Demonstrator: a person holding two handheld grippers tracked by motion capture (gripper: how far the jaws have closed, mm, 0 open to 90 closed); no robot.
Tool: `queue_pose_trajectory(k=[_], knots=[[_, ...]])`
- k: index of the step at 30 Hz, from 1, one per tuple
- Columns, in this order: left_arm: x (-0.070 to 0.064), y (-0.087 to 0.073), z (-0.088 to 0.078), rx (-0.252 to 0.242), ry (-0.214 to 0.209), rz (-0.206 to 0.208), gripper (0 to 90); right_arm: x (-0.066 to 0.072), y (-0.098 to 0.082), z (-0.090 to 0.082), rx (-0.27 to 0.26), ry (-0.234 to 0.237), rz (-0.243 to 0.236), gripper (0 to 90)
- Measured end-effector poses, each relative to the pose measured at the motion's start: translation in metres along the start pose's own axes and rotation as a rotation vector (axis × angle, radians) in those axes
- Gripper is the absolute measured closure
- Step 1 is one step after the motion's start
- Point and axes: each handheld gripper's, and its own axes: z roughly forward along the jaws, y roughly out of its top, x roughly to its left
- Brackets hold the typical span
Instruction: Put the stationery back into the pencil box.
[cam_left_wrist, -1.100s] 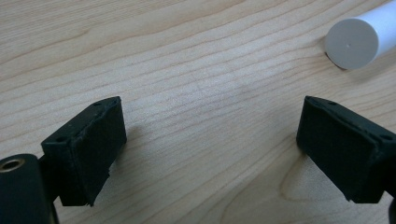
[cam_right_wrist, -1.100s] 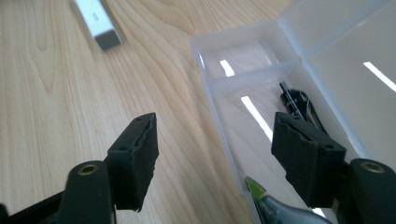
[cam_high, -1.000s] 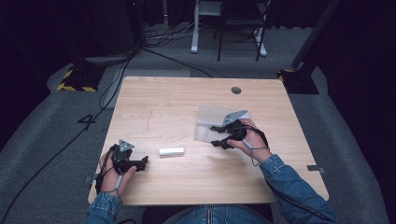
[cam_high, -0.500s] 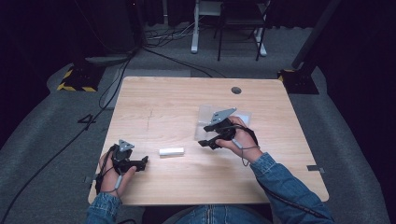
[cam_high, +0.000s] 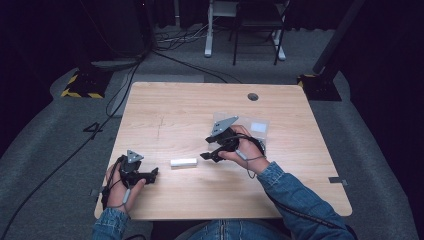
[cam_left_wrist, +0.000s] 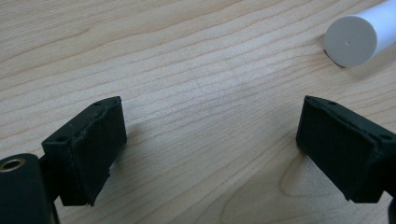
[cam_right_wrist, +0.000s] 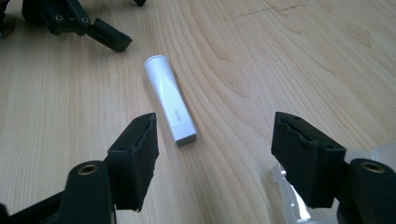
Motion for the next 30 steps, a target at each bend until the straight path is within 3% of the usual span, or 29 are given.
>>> queue_pose_trajectory(k=[11, 30], knots=[[0.000, 0.000, 0.000, 0.002, -0.001, 0.001, 8.7, 0.000, 0.002, 0.021, 0.013, 0.002, 0.012, 34.6], [0.000, 0.000, 0.000, 0.003, 0.000, 0.001, 8.6, 0.013, -0.006, 0.065, 0.019, 0.047, -0.029, 39.7]])
